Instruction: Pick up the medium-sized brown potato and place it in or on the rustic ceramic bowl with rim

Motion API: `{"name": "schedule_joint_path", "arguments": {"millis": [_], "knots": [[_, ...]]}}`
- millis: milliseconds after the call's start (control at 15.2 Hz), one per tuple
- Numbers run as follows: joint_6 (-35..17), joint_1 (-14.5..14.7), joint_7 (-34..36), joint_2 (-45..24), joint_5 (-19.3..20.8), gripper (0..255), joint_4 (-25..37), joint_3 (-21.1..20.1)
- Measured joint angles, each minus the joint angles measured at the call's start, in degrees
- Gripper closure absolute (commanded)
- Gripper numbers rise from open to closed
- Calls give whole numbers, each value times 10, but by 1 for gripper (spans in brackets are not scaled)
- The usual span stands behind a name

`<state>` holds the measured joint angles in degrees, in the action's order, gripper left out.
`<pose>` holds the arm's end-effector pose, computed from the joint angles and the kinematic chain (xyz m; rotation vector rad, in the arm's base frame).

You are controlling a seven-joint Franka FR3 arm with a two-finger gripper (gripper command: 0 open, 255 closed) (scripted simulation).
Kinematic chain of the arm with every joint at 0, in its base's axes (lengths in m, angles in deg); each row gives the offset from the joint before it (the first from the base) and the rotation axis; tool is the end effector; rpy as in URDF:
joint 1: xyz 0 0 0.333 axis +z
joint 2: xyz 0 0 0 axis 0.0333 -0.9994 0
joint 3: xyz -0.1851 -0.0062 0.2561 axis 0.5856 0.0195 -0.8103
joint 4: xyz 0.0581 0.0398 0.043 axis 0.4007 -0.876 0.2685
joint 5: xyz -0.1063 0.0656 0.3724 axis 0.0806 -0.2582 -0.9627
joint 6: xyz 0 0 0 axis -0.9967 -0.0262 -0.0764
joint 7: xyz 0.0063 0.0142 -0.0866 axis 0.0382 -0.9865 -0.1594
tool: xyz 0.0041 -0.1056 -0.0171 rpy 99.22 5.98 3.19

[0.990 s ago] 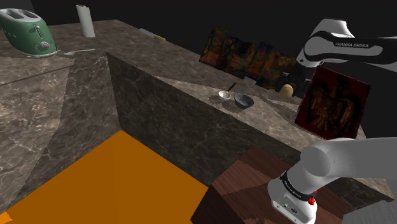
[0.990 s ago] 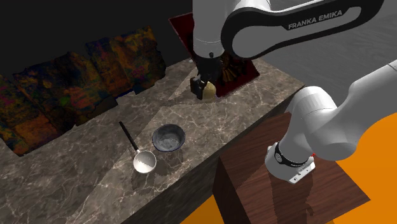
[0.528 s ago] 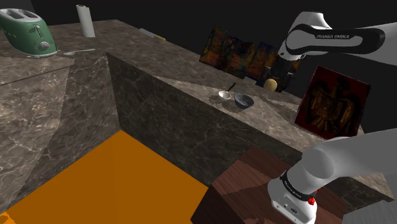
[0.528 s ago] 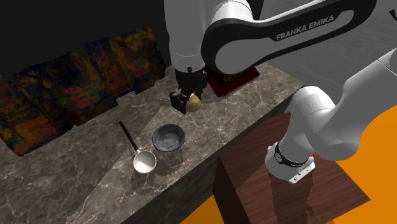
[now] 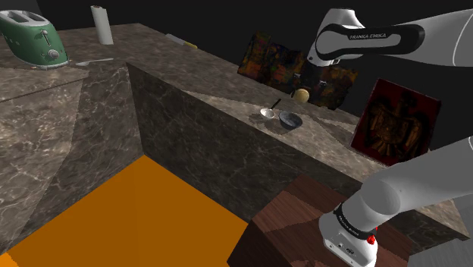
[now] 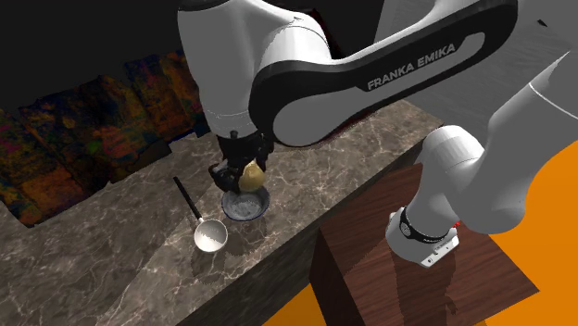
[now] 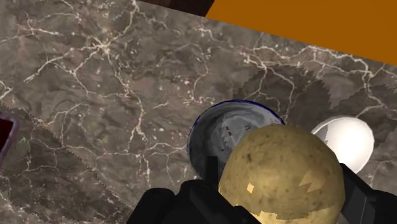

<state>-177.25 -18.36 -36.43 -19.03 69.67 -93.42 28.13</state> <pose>0.4416 -0.1417 0.4905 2.6935 -1.5311 0.0229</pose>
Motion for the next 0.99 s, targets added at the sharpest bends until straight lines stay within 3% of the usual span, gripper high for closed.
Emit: {"name": "schedule_joint_path", "arguments": {"millis": [990], "knots": [[-96,1,8,-34,1,255,-62,-2]]}}
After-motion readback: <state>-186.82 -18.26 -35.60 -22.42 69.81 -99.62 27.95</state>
